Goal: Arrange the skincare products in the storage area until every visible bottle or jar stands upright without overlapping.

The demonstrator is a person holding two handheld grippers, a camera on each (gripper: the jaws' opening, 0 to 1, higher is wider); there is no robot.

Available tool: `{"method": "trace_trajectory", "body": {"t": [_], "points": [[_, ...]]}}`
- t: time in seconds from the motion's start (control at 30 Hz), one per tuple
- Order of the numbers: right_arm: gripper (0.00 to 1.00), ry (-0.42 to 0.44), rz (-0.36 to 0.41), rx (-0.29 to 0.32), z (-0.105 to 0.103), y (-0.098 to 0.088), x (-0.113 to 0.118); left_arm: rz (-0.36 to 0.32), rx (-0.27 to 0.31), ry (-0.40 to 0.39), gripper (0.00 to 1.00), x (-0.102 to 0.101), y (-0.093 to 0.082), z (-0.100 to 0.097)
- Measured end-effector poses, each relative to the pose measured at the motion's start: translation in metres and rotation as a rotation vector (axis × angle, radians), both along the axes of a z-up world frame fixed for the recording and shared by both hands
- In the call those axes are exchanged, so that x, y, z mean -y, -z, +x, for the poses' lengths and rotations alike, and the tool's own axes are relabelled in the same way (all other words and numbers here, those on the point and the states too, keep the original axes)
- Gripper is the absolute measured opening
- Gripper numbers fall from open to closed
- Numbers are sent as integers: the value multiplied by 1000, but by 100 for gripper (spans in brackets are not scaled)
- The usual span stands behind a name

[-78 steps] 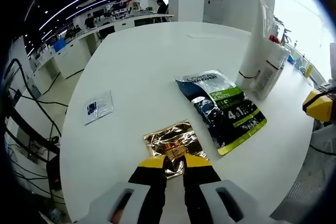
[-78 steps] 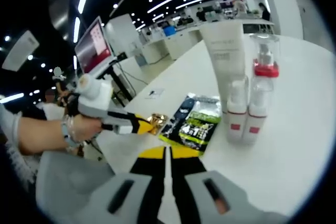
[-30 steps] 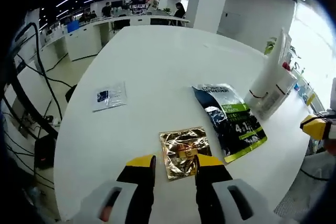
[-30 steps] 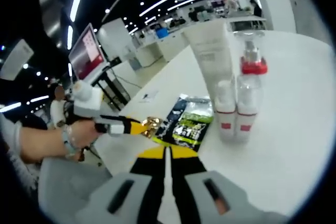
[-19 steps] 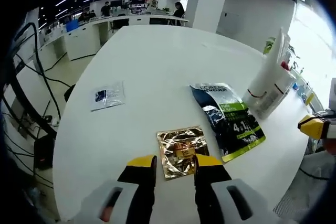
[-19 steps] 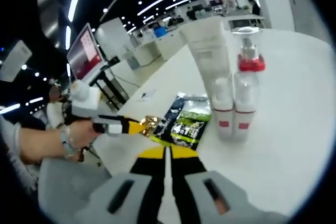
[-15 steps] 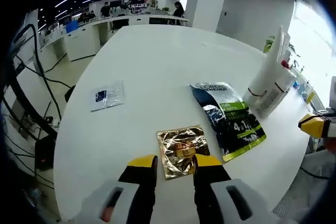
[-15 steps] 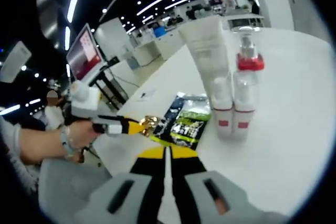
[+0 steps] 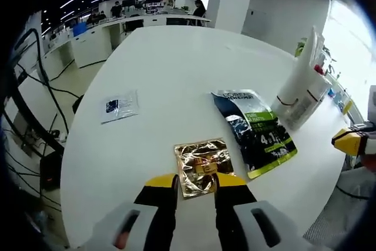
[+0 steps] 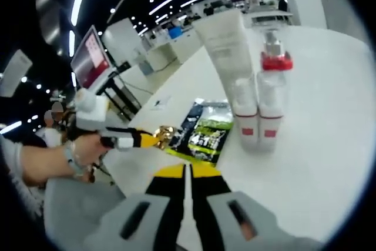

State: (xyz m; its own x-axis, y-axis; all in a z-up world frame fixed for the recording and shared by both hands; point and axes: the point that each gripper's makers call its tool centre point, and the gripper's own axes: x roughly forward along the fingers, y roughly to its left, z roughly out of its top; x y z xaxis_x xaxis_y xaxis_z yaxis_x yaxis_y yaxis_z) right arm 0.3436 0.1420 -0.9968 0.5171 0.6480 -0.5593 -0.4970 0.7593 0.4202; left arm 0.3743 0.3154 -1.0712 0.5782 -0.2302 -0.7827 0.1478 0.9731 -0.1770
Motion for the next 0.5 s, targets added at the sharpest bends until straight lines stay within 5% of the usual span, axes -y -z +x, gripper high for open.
{"method": "trace_trajectory", "body": {"t": [0.5], "points": [[2,1,-6,-21,-2,3,1,3,-9,-2,24,1,0,-1]]}}
